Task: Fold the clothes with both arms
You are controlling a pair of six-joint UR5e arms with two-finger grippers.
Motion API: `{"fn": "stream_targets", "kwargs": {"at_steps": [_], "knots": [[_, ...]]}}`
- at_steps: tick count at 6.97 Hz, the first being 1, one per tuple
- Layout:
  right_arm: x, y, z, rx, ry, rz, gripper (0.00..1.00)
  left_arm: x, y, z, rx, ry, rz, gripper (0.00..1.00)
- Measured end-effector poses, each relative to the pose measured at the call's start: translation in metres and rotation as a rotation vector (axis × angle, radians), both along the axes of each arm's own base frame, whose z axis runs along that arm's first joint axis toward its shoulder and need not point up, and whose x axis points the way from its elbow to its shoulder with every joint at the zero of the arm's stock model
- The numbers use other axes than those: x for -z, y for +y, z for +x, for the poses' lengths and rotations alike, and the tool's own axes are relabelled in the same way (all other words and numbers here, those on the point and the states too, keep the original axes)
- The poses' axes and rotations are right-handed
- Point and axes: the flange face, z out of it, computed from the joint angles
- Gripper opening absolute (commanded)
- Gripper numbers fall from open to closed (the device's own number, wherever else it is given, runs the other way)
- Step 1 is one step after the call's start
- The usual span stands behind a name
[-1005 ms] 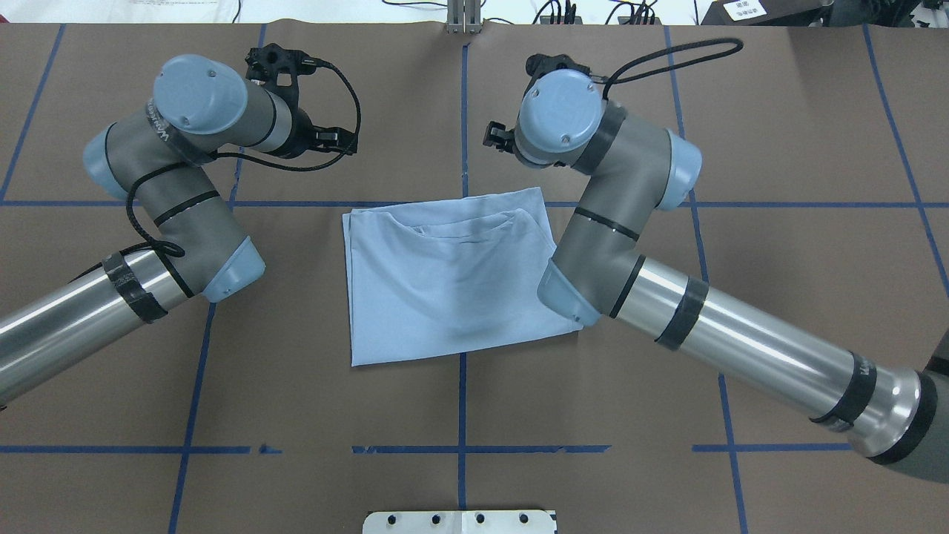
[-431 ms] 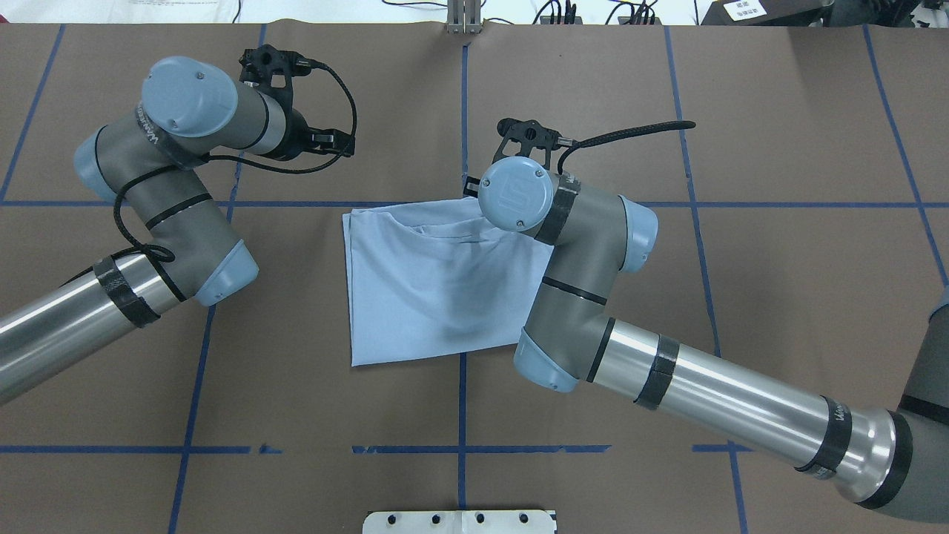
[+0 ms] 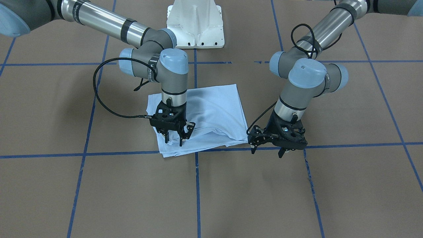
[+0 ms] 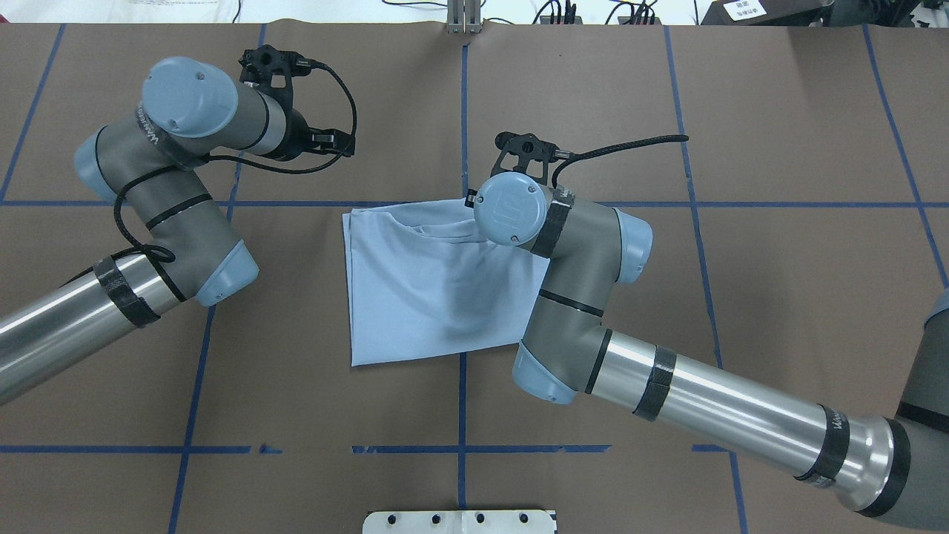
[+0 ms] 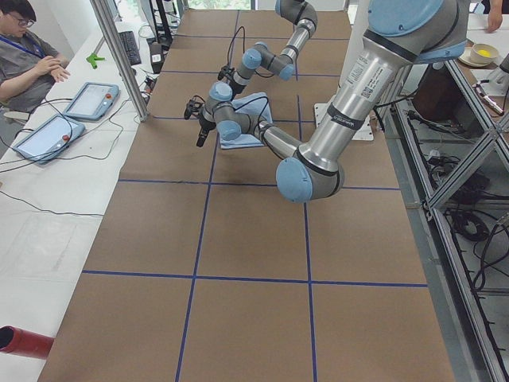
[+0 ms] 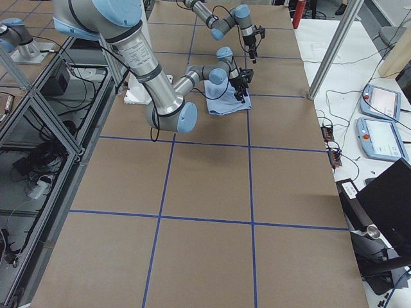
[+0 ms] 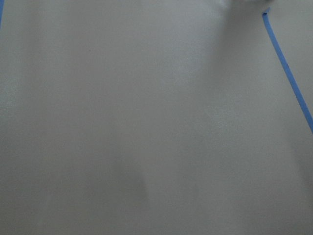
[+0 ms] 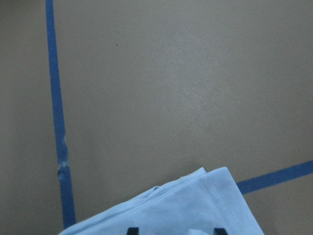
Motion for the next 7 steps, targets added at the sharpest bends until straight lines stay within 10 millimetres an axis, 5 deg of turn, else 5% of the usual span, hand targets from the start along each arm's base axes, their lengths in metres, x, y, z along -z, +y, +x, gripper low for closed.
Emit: {"fn": "stream_targets", "kwargs": {"at_steps": [4, 7], "knots": [[0.001, -0.003, 0.002, -0.004, -0.001, 0.001, 0.00, -0.001, 0.001, 0.001, 0.000, -0.001, -0.002, 1.00], [-0.006, -0.029, 0.025, -0.038, 0.013, -0.002, 0.00, -0.001, 0.001, 0.002, 0.001, 0.000, -0.004, 1.00]]}}
